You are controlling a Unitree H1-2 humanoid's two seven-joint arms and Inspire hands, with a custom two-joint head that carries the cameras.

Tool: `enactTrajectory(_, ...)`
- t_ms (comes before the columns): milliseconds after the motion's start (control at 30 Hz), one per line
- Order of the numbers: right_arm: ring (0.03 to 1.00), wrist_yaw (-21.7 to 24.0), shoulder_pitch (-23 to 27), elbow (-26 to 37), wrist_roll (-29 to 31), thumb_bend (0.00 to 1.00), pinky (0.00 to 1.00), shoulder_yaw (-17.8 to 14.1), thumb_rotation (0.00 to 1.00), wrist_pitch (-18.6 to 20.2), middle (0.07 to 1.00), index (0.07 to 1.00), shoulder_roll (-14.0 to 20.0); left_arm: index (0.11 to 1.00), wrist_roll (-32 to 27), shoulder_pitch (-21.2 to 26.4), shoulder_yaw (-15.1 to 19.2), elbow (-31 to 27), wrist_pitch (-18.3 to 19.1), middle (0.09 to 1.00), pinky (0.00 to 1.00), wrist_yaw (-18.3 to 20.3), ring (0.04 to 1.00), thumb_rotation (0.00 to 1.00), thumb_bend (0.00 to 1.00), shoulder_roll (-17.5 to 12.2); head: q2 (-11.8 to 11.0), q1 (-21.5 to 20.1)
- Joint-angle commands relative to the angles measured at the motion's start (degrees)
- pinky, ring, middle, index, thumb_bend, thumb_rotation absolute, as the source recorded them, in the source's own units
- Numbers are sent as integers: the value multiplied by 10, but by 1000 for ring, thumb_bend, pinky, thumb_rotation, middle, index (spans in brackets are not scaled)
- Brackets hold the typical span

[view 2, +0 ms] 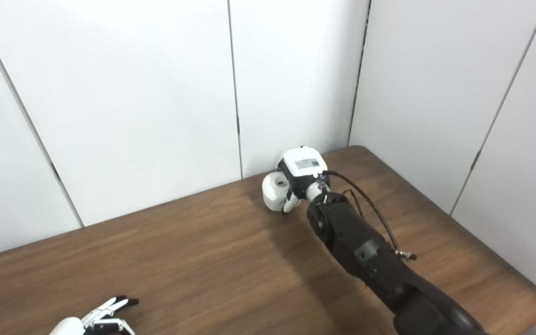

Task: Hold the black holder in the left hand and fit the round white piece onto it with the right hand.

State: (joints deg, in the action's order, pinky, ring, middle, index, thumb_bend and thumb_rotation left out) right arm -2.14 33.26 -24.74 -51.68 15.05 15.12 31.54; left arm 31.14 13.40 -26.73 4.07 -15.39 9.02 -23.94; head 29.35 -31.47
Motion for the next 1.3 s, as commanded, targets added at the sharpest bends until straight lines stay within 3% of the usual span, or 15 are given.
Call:
enactTrajectory(0, 813, 2, 16, 42, 14, 522, 964, -15, 142, -9, 732, 483, 21, 486, 8, -26, -16, 12, 27, 902, 853, 56, 952, 52, 522, -10, 6, 15)
enactTrajectory(67, 822, 28, 13, 67, 28, 521, 973, -21, 141, 3, 738, 483, 23, 486, 9, -27, -16, 4, 33, 903, 845, 60, 948, 52, 523, -8, 11, 33)
enactTrajectory(267, 847, 182, 9, 196, 59, 523, 892, -24, 140, 54, 756, 483, 39, 486, 22, -31, -21, -3, 48, 899, 828, 57, 944, 53, 523, 2, 24, 99)
enactTrajectory(367, 844, 220, 4, 252, 69, 524, 862, -25, 137, 54, 746, 484, 42, 486, 27, -30, -24, 13, 47, 907, 843, 48, 955, 54, 523, 13, 36, 139)
enactTrajectory(500, 832, 239, -6, 303, 72, 525, 824, -22, 137, 34, 734, 483, 47, 486, 45, -25, -30, 28, 53, 915, 855, 39, 968, 56, 524, 27, 56, 205)
enactTrajectory(800, 826, 274, -19, 363, 91, 525, 794, -8, 139, -44, 735, 482, 58, 486, 64, 2, -42, 79, 63, 950, 924, 26, 1000, 63, 524, 63, 106, 303)
enactTrajectory(1067, 832, 299, -30, 420, 125, 525, 803, -19, 137, -72, 740, 482, 51, 486, 79, 22, -51, 98, 85, 968, 963, 23, 1000, 66, 524, 88, 127, 358)
enactTrajectory(1267, 850, 319, -31, 449, 148, 524, 823, -20, 139, -66, 747, 481, 26, 485, 75, 32, -54, 107, 91, 978, 976, 23, 1000, 68, 524, 98, 133, 364)
